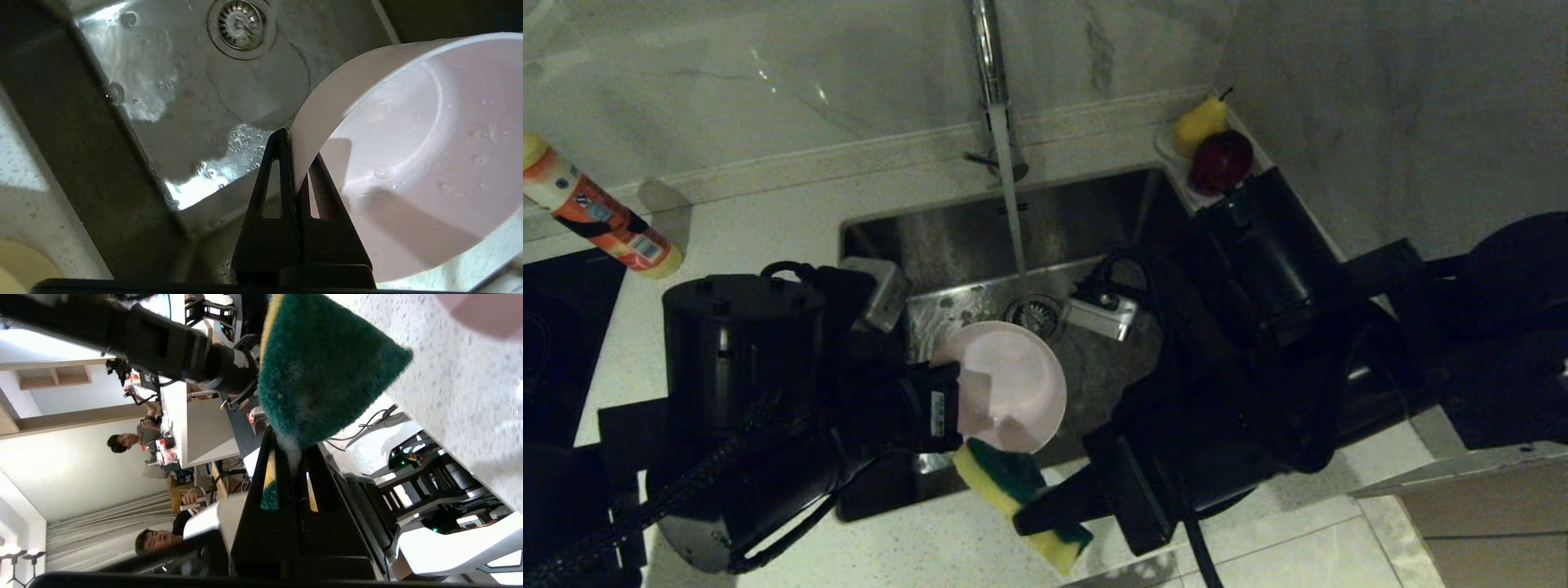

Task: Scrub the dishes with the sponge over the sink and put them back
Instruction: Wipe the bowl

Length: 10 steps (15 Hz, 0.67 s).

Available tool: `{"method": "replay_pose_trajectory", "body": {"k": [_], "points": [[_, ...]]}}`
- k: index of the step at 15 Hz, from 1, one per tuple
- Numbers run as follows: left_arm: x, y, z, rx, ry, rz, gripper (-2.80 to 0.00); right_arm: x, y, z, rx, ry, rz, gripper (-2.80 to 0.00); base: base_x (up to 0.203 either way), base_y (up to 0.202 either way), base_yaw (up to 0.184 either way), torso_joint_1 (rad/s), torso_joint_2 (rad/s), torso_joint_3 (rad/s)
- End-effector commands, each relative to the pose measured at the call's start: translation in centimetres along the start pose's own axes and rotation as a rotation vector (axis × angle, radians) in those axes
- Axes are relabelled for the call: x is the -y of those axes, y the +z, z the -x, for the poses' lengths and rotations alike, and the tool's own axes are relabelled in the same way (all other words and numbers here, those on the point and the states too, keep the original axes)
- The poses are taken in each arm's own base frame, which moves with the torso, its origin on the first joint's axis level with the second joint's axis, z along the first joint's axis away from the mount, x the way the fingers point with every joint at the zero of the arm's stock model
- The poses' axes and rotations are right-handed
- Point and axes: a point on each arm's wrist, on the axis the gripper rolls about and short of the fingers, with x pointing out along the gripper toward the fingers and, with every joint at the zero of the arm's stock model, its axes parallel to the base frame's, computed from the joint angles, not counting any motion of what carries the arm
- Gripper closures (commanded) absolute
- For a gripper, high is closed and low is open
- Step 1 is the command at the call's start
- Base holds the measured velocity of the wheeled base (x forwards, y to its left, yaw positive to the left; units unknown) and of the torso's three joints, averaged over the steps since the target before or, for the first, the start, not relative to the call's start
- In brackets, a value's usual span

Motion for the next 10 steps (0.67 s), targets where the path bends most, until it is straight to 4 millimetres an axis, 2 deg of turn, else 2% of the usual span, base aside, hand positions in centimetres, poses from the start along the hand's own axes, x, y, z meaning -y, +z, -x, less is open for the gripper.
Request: {"method": "replay_pose_trajectory", "body": {"k": [1, 4, 10], "points": [[0.2, -0.5, 0.1, -0.003, 0.005, -0.010, 0.00, 0.9, 0.4, -1.9, -0.034, -0.004, -0.020, 0.00, 0.000, 0.000, 0.000, 0.000, 0.00, 0.000], [0.2, -0.8, -0.1, 0.063, 0.048, -0.010, 0.00, 1.7, 1.7, -1.9, -0.002, -0.024, -0.031, 0.00, 0.000, 0.000, 0.000, 0.000, 0.00, 0.000], [-0.1, -0.3, 0.2, 0.126, 0.133, -0.062, 0.00, 2.6, 2.3, -1.0, 0.032, -0.041, -0.048, 0.00, 0.000, 0.000, 0.000, 0.000, 0.00, 0.000]]}}
